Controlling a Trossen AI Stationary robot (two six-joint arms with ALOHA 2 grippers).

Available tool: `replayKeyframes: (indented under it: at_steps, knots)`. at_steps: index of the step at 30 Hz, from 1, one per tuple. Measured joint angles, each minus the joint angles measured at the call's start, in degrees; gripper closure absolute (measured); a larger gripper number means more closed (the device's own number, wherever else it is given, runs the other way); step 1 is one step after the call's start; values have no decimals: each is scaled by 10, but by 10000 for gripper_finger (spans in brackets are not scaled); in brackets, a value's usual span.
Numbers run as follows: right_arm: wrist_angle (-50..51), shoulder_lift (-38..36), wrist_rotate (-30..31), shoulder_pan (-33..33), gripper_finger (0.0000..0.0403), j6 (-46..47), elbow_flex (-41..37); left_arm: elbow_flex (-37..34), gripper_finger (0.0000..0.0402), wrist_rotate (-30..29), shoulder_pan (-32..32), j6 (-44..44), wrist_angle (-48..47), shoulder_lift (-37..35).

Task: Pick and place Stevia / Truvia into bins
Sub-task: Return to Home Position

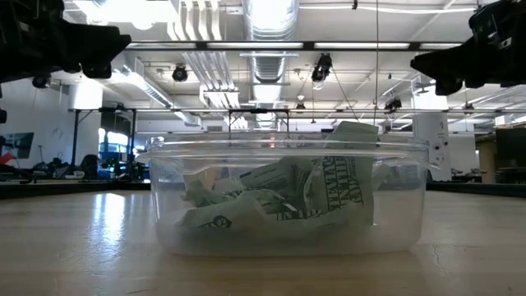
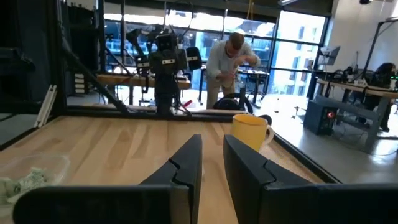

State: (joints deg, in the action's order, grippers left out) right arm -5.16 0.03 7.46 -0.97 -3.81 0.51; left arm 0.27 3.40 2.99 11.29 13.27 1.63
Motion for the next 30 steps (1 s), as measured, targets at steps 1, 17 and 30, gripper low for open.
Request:
replayKeyframes:
  at_steps: [1,17,30]
  knots:
    - [4,1,-3,0,346,-1,0,0,253,0,0,0,-7,1]
    - [39,12,-19,0,346,-12,0,0,253,-1,0,-12,-72,0]
    - [39,25,-19,0,346,-7,0,0,253,-5,0,-21,-83,20]
